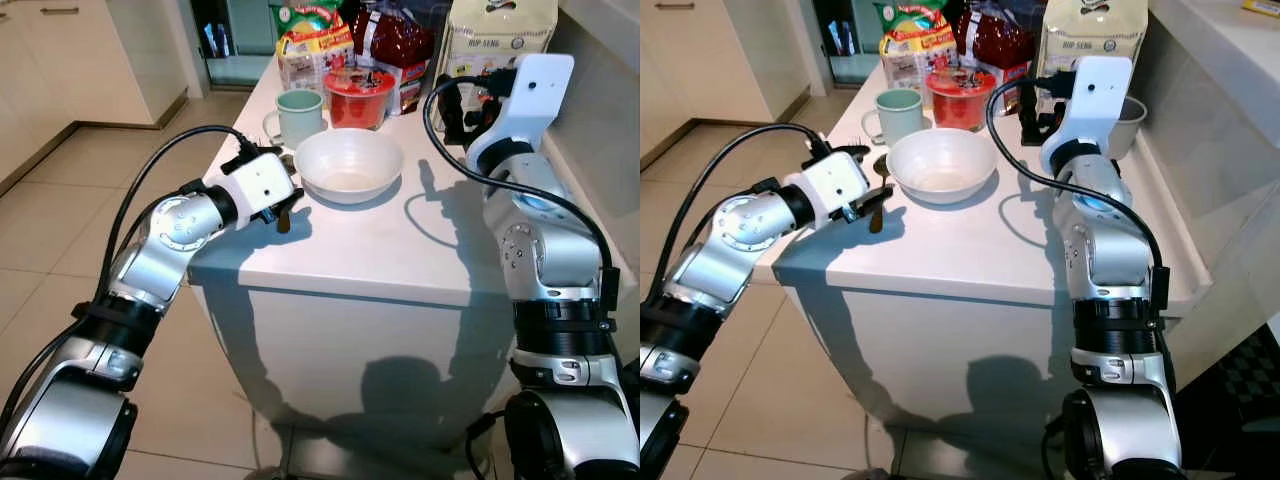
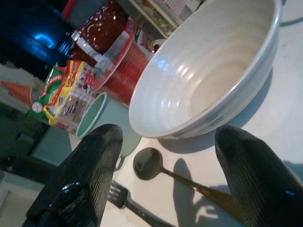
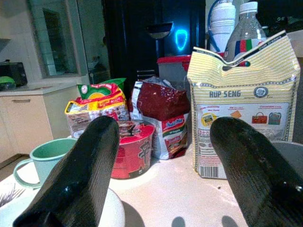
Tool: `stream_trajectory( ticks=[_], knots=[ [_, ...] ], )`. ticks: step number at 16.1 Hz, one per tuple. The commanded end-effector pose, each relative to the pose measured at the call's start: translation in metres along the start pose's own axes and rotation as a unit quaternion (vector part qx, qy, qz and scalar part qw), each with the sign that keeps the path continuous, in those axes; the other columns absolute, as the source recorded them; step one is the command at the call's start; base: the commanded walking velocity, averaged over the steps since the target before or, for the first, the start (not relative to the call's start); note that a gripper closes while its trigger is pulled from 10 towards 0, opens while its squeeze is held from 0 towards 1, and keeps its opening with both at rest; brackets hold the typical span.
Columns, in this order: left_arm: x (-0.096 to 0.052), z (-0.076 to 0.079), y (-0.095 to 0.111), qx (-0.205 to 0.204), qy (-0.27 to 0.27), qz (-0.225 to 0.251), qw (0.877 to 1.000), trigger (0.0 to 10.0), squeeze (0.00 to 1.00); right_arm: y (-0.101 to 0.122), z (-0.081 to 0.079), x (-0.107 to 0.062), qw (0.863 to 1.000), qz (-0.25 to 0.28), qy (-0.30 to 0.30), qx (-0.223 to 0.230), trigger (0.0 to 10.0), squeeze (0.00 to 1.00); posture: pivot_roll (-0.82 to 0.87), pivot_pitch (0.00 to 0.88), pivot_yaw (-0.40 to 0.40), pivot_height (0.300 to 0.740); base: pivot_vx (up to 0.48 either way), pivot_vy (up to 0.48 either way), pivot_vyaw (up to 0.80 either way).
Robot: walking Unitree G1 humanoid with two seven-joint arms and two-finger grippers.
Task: Setting the table
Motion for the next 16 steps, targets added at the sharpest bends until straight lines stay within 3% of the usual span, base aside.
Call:
stream_trajectory(
  ticks=[1,14,15,16],
  knots=[
    [0.004,0.0,0.003,0.021,-0.004,0.005,1.0,10.0,0.0,0.003,-0.005,-0.001,1.0,0.008,0.008,0.002,10.0,0.0,0.06,0.0,0.084,0.74,0.0,0.0,0.0],
    [0.022,0.014,0.007,0.075,-0.023,0.029,0.996,10.0,0.0,-0.001,-0.005,-0.008,1.0,0.005,0.003,0.004,10.0,0.0,0.03,0.0,0.097,0.74,0.0,0.0,0.0],
    [0.023,0.015,0.007,0.076,-0.024,0.031,0.996,3.5,0.0,-0.001,-0.005,-0.008,1.0,0.005,0.004,0.005,10.0,0.0,0.03,0.0,0.096,0.74,0.0,0.0,0.0],
    [0.023,0.018,0.007,0.075,-0.031,0.034,0.996,1.6,0.0,-0.001,-0.006,-0.008,1.0,0.004,0.004,0.004,10.0,0.0,0.03,0.0,0.097,0.74,0.0,0.0,0.0]
  ],
)
Point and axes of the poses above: a point about 5 cm out from each wrist's last joint towards the gripper, its own x axis pointing out of the wrist towards the gripper, its own y axis along the axis of the wrist's last joint, z = x × y, the point moved 6 cm from there along x, pointing out of the wrist towards the gripper, and after that the axes turned 11 degrees about x, right-handed, at the moved point
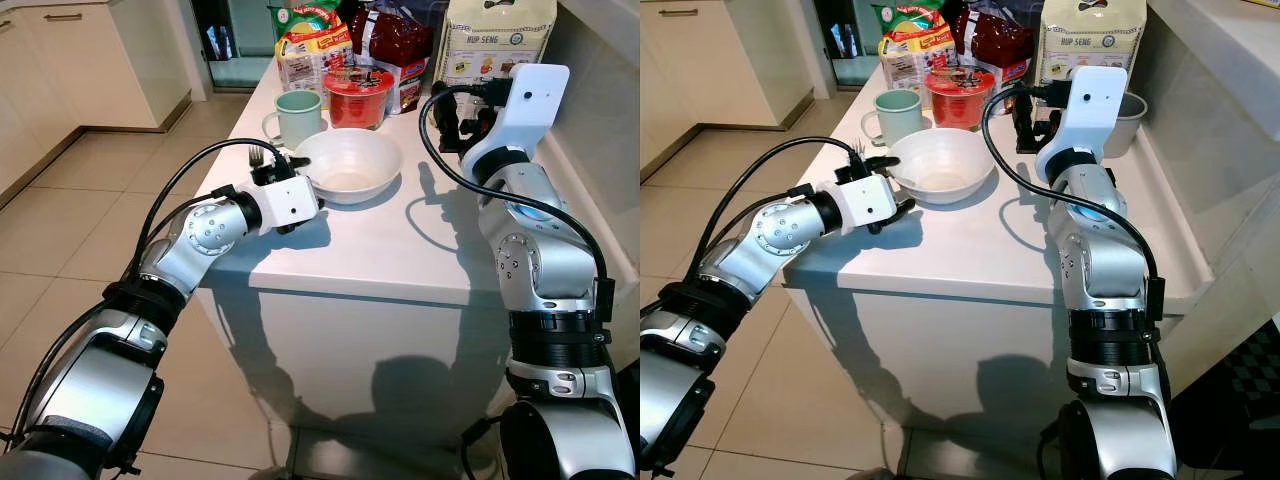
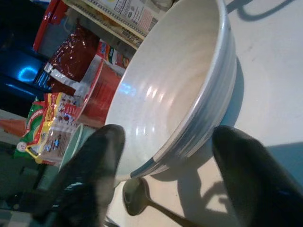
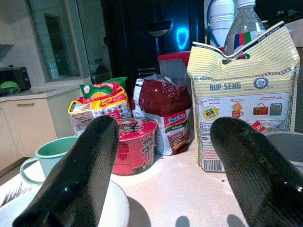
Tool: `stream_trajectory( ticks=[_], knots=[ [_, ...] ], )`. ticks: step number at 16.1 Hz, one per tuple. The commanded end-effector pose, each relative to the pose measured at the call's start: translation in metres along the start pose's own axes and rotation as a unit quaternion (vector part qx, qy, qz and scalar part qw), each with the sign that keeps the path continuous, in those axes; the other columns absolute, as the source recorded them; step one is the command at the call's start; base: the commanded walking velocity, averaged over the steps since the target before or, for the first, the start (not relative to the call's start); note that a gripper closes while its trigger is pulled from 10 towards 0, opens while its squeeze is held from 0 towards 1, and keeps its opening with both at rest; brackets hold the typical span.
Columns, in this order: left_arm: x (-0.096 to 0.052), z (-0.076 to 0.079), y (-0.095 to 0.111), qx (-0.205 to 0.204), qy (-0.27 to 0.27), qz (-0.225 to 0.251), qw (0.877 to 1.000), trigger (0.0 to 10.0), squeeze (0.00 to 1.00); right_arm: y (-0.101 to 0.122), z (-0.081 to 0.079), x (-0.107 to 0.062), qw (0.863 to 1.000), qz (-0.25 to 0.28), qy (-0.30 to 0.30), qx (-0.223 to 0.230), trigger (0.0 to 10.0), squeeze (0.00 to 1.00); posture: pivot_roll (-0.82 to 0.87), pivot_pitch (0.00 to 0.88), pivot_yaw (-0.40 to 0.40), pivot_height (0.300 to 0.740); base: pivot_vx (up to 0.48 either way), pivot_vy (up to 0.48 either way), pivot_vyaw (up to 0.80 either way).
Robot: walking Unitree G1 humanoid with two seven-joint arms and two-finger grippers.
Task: Setting the table
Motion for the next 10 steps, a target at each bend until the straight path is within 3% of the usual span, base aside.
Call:
stream_trajectory(
  ticks=[1,10],
  knots=[
    [0.0013,-0.0026,0.0014,0.015,-0.006,0.003,1.0,0.0,0.0,0.0026,-0.003,-0.0017,1.0,0.003,0.003,-0.001,10.0,0.0,0.03,0.0,0.097,0.74,0.0,0.0,0.0],
    [0.0024,-0.0014,0.0019,0.023,-0.009,0.008,1.0,0.0,0.0,0.0022,-0.0035,-0.0014,1.0,0.001,0.002,0.001,10.0,0.0,0.03,0.0,0.096,0.74,0.0,0.0,0.0]
  ],
)
Point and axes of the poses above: a point about 5 cm out from each wrist's last joint towards the gripper, its own x axis pointing out of the wrist towards the gripper, its own y axis along the axis of the wrist's last joint, z = x × y, the point moved 6 cm from there along x, pointing out of the wrist towards the gripper, and after that the axes turned 11 degrees about x, right-handed, at the moved point
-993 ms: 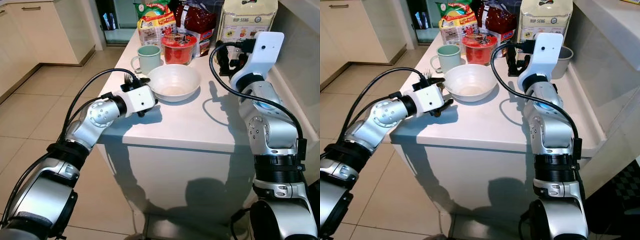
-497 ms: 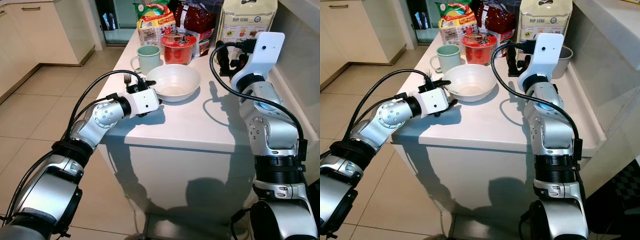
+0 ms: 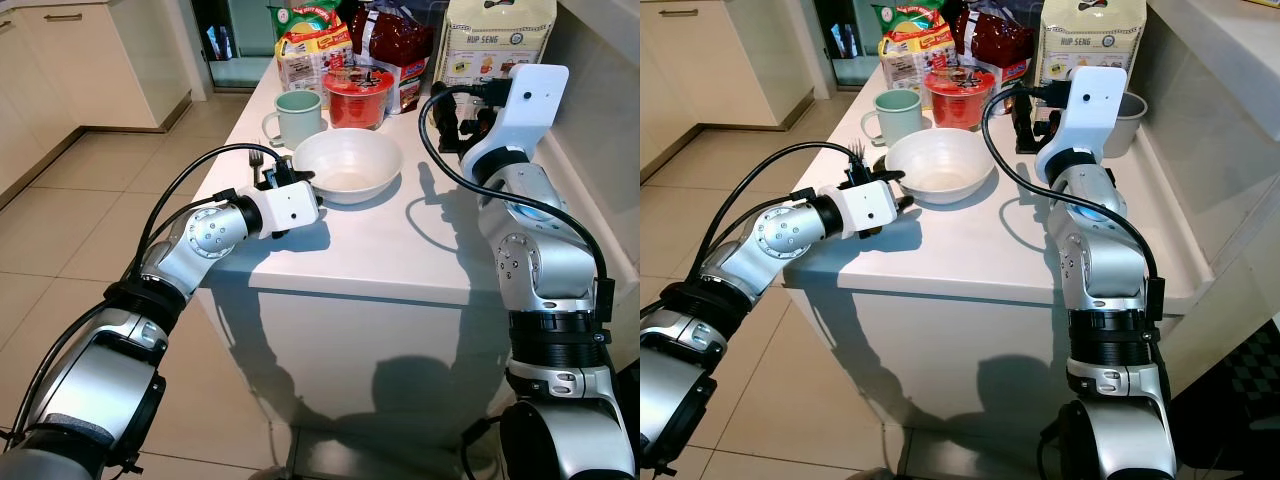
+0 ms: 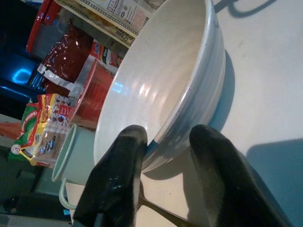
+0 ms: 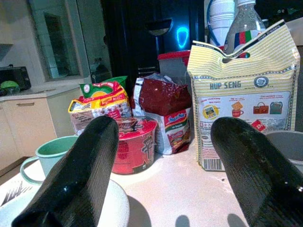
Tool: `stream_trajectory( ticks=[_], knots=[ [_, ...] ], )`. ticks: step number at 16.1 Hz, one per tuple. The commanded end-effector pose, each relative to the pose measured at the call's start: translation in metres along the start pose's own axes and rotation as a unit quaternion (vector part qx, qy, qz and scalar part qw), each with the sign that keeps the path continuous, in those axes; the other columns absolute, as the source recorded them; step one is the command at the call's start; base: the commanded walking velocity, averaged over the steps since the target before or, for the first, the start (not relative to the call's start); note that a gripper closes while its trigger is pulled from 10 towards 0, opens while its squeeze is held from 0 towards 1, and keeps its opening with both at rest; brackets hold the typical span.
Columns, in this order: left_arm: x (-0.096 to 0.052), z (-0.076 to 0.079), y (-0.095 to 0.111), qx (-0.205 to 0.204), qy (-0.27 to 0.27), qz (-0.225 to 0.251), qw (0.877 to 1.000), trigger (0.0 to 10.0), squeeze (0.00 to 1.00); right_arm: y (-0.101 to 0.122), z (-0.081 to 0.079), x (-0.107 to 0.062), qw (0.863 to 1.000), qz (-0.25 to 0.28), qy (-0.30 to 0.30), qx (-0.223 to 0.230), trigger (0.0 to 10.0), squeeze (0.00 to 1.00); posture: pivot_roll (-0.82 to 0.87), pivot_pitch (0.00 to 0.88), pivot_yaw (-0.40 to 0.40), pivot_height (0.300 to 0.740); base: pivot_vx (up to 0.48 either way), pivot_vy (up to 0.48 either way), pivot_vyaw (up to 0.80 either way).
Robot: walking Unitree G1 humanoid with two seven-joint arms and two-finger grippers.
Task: Setting the table
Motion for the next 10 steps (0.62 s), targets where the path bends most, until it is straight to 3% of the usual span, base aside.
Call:
stream_trajectory(
  ticks=[1,10],
  knots=[
    [0.0023,-0.0054,0.0039,0.02,-0.005,0.006,1.0,0.0,0.0,0.0027,-0.0037,-0.0014,1.0,0.003,0.003,0.001,10.0,0.0,0.03,0.0,0.096,0.74,0.0,0.0,0.0],
    [0.0003,-0.0022,0.0103,0.048,-0.026,0.032,0.998,0.0,0.0,0.0008,-0.004,-0.0019,1.0,-0.001,0.003,0.004,10.0,0.0,0.04,0.0,0.097,0.74,0.0,0.0,0.0]
  ],
)
Point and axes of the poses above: a point about 5 cm out from each wrist's last joint towards the gripper, its own x axis pointing out of the wrist towards the gripper, its own y axis along the axis of the wrist's last joint, z = x × y, the point moved 6 cm from there along x, pointing out of the wrist towards the gripper, and after that the axes turned 11 degrees about x, right-handed, at the moved point
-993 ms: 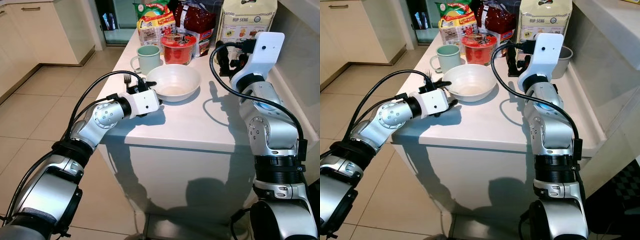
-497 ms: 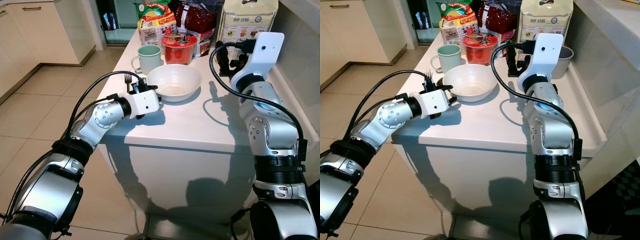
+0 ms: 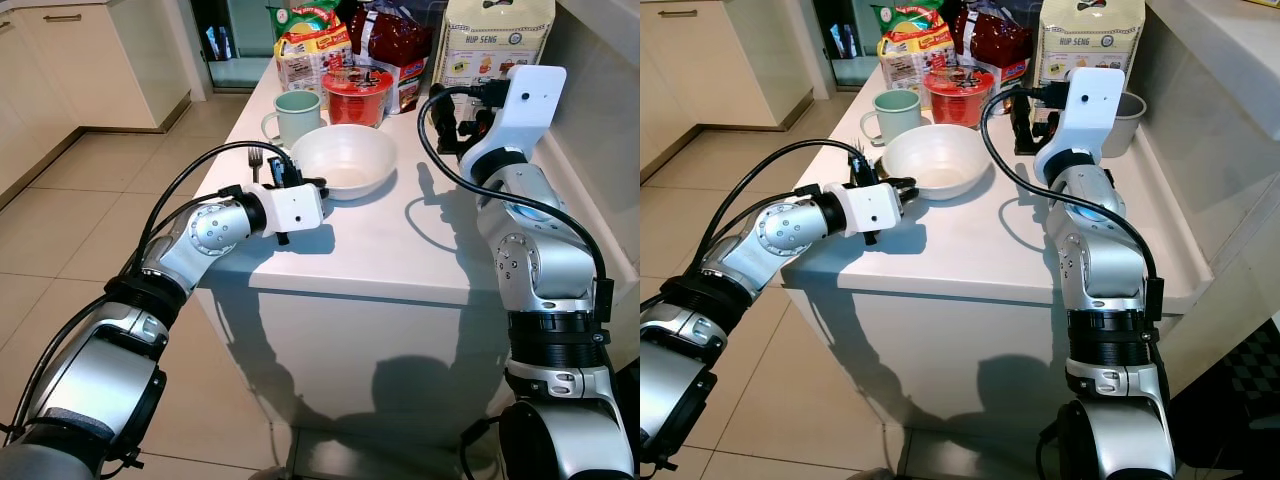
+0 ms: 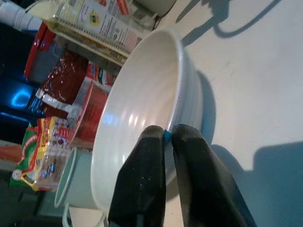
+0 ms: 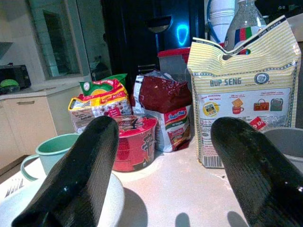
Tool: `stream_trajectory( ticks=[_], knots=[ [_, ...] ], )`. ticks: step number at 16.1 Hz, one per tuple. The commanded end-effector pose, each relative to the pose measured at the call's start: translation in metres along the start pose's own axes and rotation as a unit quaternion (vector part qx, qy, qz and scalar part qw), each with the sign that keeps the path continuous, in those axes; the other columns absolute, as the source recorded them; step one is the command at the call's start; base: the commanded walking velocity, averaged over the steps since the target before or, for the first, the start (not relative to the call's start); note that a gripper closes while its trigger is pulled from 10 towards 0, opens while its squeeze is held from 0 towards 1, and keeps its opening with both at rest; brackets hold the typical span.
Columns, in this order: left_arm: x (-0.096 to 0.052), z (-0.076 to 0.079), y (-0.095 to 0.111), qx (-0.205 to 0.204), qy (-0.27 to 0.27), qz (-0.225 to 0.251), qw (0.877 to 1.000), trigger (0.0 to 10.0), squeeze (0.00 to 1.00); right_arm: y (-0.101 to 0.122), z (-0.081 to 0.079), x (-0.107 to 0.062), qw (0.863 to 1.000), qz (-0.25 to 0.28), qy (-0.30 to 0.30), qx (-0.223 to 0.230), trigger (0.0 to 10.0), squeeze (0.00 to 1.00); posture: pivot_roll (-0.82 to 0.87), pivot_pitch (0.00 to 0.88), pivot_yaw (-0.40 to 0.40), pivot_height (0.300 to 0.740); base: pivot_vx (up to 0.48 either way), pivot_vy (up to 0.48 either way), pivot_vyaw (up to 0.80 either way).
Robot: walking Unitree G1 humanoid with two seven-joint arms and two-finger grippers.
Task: Setting the table
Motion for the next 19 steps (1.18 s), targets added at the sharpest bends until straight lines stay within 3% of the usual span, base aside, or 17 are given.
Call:
stream_trajectory(
  ticks=[1,10,19],
  knots=[
    [-0.002,-0.001,0.0,0.016,-0.012,0.004,1.0,0.0,0.0,0.003,-0.004,-0.002,1.0,0.004,0.003,0.003,10.0,0.0,0.04,0.0,0.097,0.74,0.0,0.0,0.0],
    [-0.001,-0.006,0.023,0.049,-0.005,0.067,0.997,0.0,0.0,0.001,-0.003,-0.002,1.0,0.001,0.002,0.003,10.0,0.0,0.04,0.0,0.098,0.74,0.0,0.0,0.0],
    [-0.003,-0.038,0.049,0.102,0.069,0.118,0.985,0.0,0.0,-0.003,-0.004,-0.001,1.0,-0.004,0.003,0.003,10.0,0.0,0.04,0.0,0.095,0.74,0.0,0.0,0.0]
  ],
)
Point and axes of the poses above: a point about 5 cm out from each wrist's last joint towards the gripper, its own x axis pointing out of the wrist towards the gripper, its own y axis along the axis of the wrist's last joint, z = x × y, the point moved 6 cm from there along x, pointing out of the wrist towards the gripper, and after that the axes turned 11 degrees about x, right-handed, at the moved point
